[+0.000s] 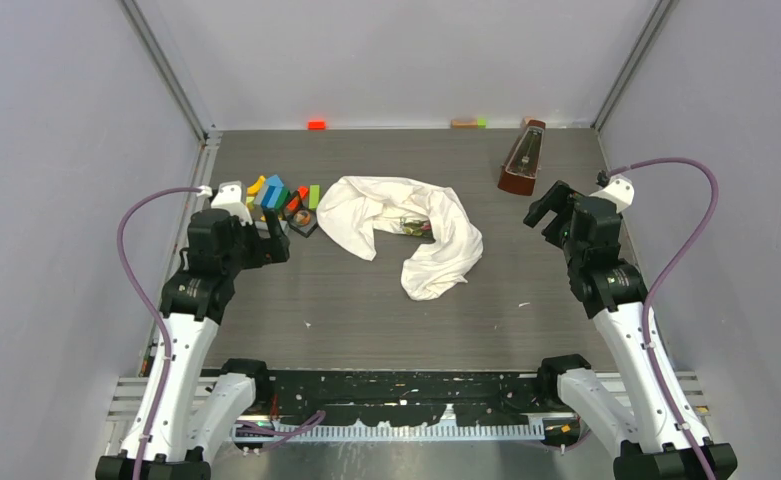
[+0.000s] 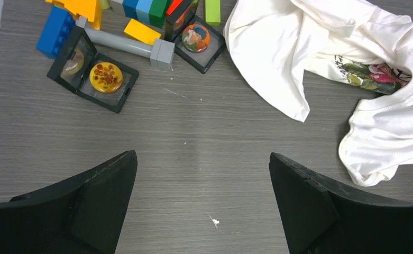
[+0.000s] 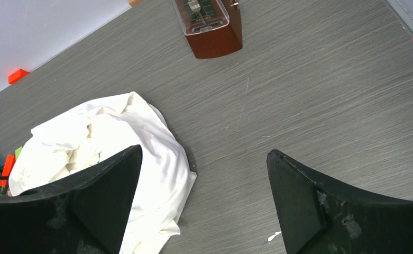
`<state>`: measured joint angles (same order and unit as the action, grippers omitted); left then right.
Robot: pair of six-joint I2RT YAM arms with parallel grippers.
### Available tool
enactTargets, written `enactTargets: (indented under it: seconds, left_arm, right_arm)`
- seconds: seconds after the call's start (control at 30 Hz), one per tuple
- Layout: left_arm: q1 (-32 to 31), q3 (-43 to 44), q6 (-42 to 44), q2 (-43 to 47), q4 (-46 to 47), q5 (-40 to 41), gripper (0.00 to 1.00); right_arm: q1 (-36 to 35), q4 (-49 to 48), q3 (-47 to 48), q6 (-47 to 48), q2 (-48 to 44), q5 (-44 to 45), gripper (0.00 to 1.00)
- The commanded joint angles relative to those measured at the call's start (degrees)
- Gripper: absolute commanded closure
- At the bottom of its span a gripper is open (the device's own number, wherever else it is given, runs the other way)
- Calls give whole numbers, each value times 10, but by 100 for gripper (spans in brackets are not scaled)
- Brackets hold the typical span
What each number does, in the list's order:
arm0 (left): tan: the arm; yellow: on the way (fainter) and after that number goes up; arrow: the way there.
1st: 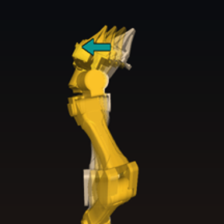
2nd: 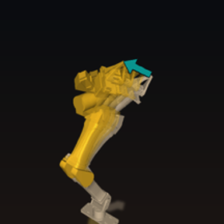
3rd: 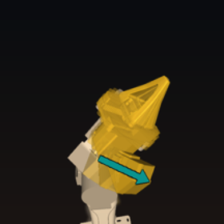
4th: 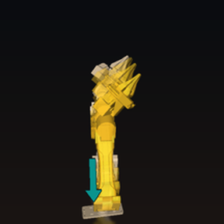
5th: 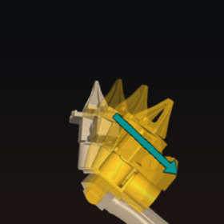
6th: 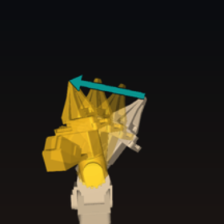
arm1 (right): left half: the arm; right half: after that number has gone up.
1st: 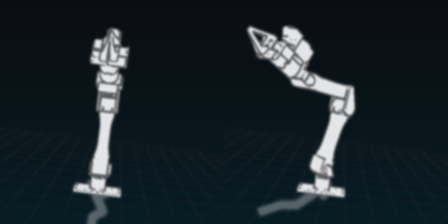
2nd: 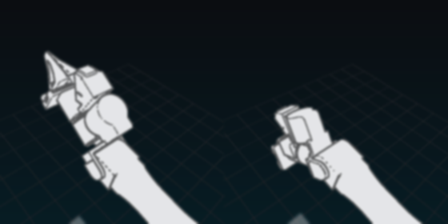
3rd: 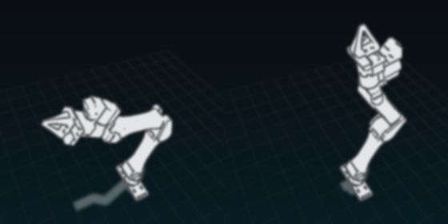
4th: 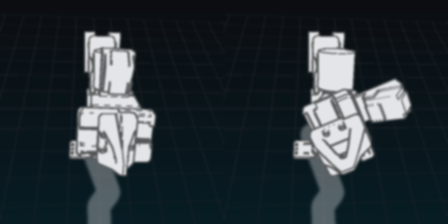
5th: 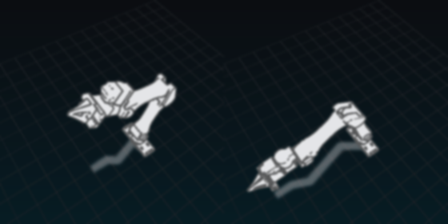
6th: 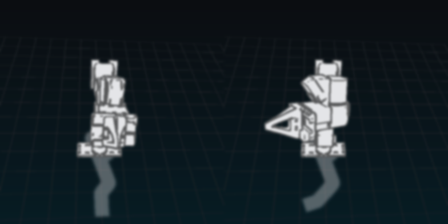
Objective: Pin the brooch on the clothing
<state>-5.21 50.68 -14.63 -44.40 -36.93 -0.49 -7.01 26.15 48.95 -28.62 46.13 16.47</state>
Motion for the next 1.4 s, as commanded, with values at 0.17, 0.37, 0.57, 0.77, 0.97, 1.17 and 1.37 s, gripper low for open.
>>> enactTargets:
  seconds: [0.17,0.37,0.57,0.77,0.97,1.17,1.37]
  left_arm:
    - [3,24,-13,7,8,15,0]
    - [3,14,-8,6,1,13,0]
    - [-5,7,-11,-15,5,-68,0]
    - [-127,-3,-73,-38,22,-56,0]
    - [-270,-99,-185,-71,161,-23,0]
    - [-346,-125,-230,-160,270,16,0]
    - [-349,-26,-145,-304,279,105,0]
  right_arm:
    - [1,-5,16,3,7,-11,6]
    - [2,-10,7,-13,51,-71,7]
    - [-2,-15,3,-33,159,-181,20]
    - [-69,-40,-1,-58,281,-195,31]
    - [-160,-77,2,-95,335,-160,31]
    - [-200,-100,-11,-118,358,-82,31]
    - [-202,-123,-17,-112,392,-65,34]
